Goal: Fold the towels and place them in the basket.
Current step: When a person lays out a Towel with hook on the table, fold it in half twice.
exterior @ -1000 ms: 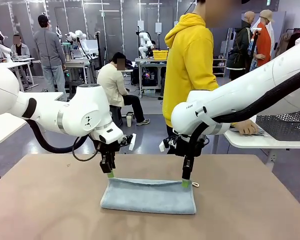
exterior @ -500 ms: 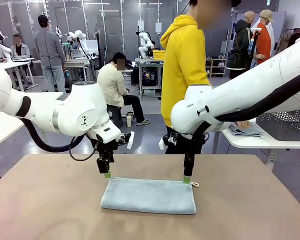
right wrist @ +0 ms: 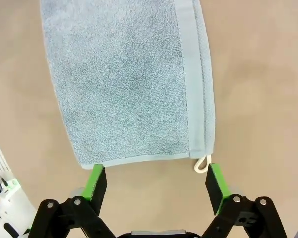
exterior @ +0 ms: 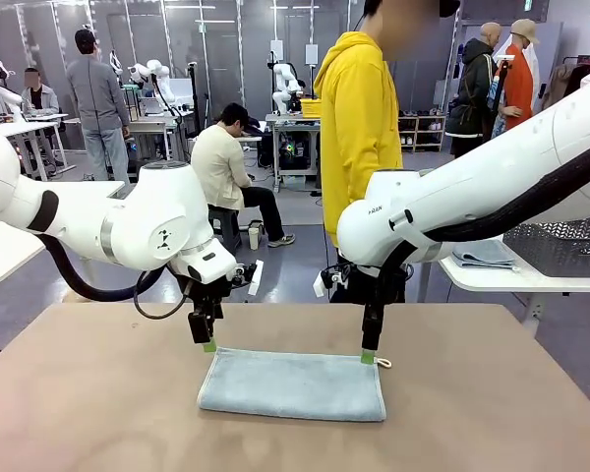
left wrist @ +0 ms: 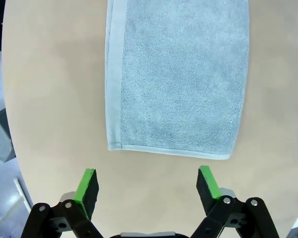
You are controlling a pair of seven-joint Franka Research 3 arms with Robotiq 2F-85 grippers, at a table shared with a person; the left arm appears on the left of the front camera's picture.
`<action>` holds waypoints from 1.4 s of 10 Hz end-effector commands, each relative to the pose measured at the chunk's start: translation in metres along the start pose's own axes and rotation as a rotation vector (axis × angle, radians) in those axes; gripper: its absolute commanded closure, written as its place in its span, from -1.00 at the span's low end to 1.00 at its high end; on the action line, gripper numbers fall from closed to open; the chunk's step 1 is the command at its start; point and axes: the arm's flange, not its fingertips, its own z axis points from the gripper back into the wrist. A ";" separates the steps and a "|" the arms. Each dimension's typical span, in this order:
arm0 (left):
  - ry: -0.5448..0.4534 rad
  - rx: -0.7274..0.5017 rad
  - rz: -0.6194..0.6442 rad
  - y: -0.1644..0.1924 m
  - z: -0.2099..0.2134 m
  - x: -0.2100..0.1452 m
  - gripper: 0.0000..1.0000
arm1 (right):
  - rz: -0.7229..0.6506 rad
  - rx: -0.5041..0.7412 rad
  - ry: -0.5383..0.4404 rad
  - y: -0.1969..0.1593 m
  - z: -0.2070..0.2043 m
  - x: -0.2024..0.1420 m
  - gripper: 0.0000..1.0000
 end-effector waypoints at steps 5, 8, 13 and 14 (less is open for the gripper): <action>0.000 0.001 -0.002 0.003 0.000 0.000 -1.00 | 0.007 -0.010 0.003 -0.001 0.003 0.001 -1.00; -0.029 0.020 0.223 -0.043 0.023 -0.009 -1.00 | -0.327 -0.065 -0.050 0.039 0.005 -0.008 -1.00; -0.080 0.148 0.564 -0.150 0.076 -0.073 -1.00 | -1.006 -0.149 -0.280 0.076 -0.001 -0.027 -1.00; -0.087 0.114 0.599 -0.167 0.080 -0.083 -1.00 | -1.098 -0.168 -0.278 0.075 -0.005 -0.025 -1.00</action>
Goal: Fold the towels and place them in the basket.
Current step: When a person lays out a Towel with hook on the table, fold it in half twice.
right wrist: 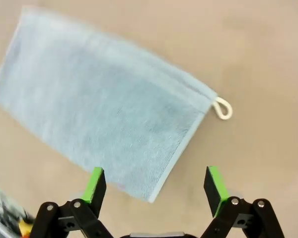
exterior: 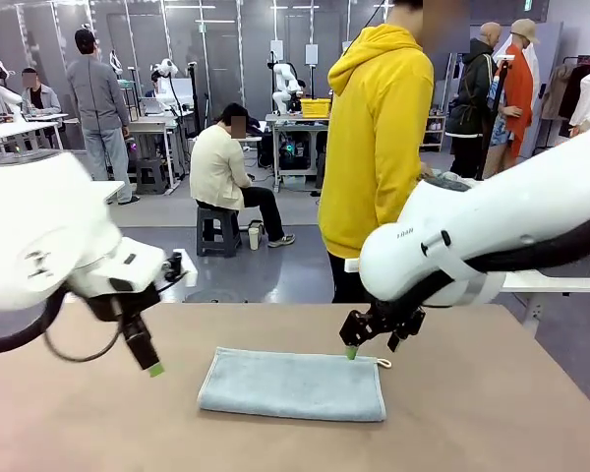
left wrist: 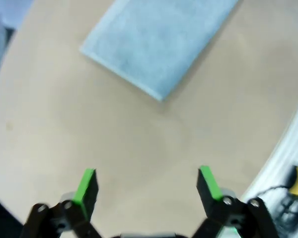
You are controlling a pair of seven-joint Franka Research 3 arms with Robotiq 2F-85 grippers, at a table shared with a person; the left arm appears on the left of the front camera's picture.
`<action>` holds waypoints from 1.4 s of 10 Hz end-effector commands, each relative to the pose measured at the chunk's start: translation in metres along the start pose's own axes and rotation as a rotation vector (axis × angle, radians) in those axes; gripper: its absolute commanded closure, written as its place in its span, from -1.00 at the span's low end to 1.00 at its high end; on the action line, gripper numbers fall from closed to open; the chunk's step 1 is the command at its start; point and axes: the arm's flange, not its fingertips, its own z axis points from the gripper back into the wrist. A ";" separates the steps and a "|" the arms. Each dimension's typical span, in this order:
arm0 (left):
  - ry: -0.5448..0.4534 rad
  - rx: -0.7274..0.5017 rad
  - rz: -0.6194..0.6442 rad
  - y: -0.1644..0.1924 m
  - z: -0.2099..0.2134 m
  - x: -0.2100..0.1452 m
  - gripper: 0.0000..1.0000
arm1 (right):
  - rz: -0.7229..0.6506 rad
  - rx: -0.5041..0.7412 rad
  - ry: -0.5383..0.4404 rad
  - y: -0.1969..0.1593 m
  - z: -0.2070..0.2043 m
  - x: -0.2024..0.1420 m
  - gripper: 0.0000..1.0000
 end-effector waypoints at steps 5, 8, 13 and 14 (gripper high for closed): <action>-0.025 -0.038 0.073 -0.025 0.024 -0.061 -1.00 | -0.301 -0.033 0.081 0.006 -0.037 0.002 -1.00; -0.017 -0.025 0.112 -0.009 0.028 -0.033 -1.00 | -0.262 -0.023 0.029 -0.005 -0.031 -0.008 -1.00; -0.017 -0.025 0.112 -0.009 0.028 -0.033 -1.00 | -0.363 -0.095 0.076 -0.005 -0.045 0.004 -1.00; -0.017 -0.025 0.112 -0.009 0.028 -0.033 -1.00 | -0.376 -0.079 0.076 -0.006 -0.049 0.007 -1.00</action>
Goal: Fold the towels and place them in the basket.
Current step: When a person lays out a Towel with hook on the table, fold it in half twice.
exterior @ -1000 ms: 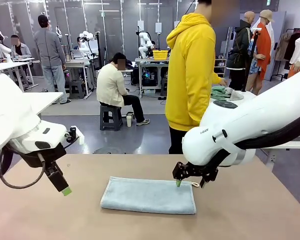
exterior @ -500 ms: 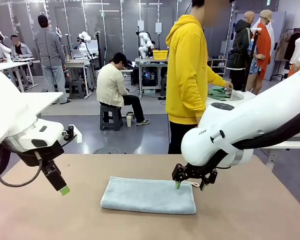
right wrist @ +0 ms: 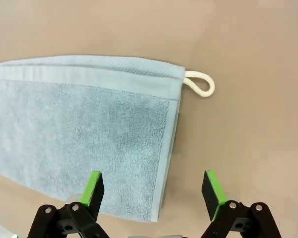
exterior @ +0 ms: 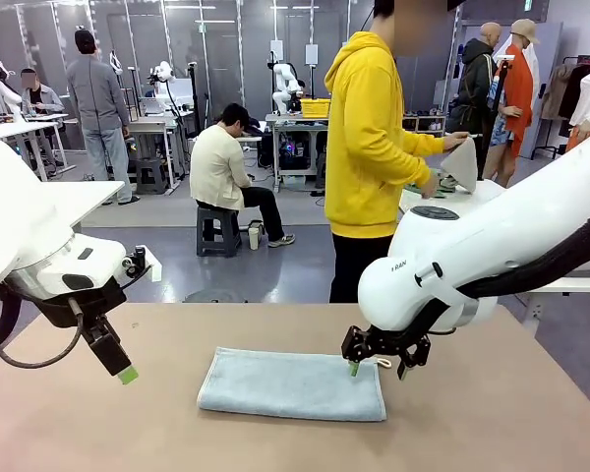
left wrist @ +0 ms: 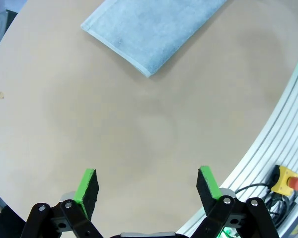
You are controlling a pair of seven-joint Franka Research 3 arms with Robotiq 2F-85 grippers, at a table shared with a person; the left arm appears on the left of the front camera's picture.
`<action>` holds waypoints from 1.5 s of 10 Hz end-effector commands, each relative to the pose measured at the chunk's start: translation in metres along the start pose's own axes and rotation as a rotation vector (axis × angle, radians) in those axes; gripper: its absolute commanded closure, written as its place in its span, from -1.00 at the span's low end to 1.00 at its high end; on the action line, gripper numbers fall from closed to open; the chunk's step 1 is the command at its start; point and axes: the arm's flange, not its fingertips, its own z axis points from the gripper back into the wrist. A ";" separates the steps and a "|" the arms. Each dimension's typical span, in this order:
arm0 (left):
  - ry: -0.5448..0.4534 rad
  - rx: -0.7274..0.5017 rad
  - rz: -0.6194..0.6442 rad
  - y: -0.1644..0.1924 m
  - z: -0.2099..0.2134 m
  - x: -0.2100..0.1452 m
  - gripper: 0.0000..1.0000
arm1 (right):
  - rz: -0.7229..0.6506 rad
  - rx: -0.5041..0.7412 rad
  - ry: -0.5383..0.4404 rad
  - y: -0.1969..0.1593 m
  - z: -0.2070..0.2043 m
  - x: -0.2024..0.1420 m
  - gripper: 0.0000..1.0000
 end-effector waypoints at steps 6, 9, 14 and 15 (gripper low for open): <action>0.003 0.013 0.007 0.000 -0.002 0.001 -1.00 | -0.069 -0.047 0.060 0.008 -0.029 0.019 -1.00; 0.003 0.013 0.007 0.000 -0.002 0.001 -1.00 | -0.065 -0.060 0.085 0.010 -0.031 0.018 0.37; 0.003 0.013 0.007 0.000 -0.002 0.001 -1.00 | -0.062 -0.077 0.100 0.015 -0.031 0.020 1.00; 0.003 0.013 0.007 0.000 -0.002 0.001 -1.00 | -0.063 -0.079 0.101 0.016 -0.031 0.021 1.00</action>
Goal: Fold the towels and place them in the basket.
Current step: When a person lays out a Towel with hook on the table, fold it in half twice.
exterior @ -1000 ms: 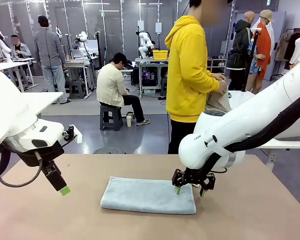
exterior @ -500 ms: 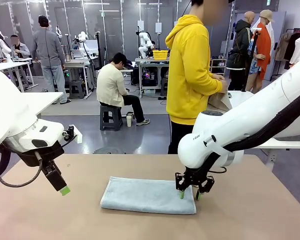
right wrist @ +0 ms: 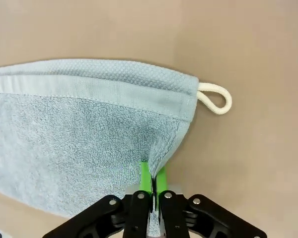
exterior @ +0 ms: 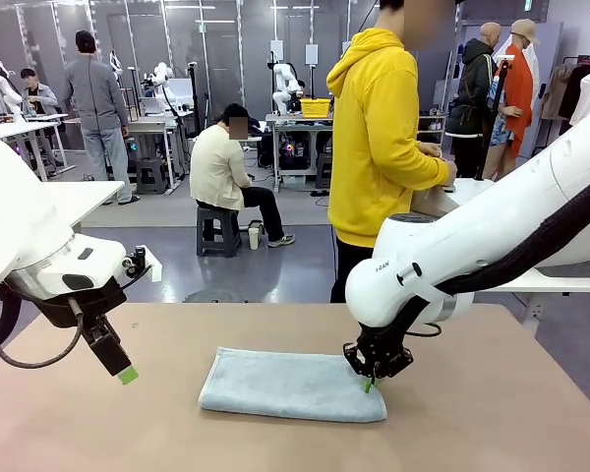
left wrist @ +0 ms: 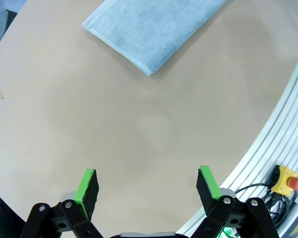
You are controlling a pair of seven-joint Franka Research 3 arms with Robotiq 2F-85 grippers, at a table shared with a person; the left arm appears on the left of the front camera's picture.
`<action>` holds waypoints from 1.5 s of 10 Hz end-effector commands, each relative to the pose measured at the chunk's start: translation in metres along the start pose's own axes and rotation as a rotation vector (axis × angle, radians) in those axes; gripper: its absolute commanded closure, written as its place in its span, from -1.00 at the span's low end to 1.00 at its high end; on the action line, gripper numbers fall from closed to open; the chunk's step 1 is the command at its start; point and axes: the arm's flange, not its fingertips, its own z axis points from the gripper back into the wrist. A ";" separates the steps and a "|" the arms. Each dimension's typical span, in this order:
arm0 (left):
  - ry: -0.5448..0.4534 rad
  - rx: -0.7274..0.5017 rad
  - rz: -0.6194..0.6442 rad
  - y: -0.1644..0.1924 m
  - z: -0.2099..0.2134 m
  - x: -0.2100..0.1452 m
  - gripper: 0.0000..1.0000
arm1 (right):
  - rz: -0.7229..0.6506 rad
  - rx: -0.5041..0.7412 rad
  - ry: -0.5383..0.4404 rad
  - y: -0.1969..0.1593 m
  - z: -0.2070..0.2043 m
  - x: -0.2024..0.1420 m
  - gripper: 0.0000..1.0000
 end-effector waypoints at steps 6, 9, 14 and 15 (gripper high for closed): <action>0.003 0.013 0.007 0.000 -0.001 0.001 -1.00 | -0.010 -0.008 -0.013 -0.002 0.005 0.003 1.00; 0.003 0.013 0.007 0.000 -0.001 0.001 -1.00 | 0.059 -0.088 0.029 -0.031 0.025 0.008 1.00; 0.003 0.013 0.007 0.000 -0.001 0.001 -1.00 | 0.174 -0.182 -0.092 -0.022 0.094 -0.002 1.00; 0.003 0.013 0.007 0.000 -0.001 0.001 -1.00 | 0.232 -0.134 -0.070 -0.003 0.107 -0.008 1.00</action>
